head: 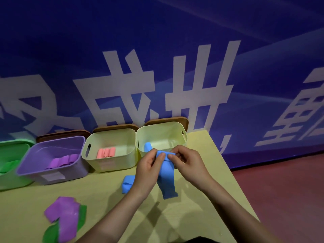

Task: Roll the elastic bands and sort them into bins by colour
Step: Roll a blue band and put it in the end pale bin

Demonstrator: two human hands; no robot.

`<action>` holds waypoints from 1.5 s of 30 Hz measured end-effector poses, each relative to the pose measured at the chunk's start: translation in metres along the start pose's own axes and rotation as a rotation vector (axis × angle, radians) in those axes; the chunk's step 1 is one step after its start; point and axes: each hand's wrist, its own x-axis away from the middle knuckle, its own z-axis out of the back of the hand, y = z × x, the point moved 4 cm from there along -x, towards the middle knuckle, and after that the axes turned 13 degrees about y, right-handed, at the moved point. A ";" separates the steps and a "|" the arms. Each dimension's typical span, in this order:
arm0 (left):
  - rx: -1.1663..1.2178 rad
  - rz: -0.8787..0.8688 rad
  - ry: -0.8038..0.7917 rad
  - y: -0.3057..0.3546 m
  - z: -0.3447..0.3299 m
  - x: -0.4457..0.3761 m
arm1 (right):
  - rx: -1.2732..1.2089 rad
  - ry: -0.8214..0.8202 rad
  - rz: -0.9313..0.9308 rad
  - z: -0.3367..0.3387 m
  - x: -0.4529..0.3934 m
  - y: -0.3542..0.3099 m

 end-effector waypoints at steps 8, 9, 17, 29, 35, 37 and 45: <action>0.258 0.503 -0.084 -0.005 -0.001 0.020 | -0.152 0.052 -0.083 0.002 0.005 -0.001; 0.232 0.514 -0.081 -0.006 0.001 0.021 | -0.146 0.056 -0.070 0.002 0.006 -0.001; 0.242 0.500 -0.042 -0.004 0.005 0.021 | 0.368 0.121 0.696 0.006 0.017 -0.019; 0.067 0.225 -0.201 0.000 0.000 0.016 | -0.070 0.092 -0.123 0.009 0.024 -0.004; 0.018 0.109 -0.251 0.004 0.000 0.013 | 0.062 0.097 -0.085 0.012 0.027 -0.004; -0.023 0.047 -0.254 0.006 0.001 0.011 | 0.087 0.054 -0.052 0.012 0.027 -0.005; -0.098 -0.010 -0.165 0.001 0.010 0.007 | -0.044 -0.028 -0.185 0.001 0.021 -0.001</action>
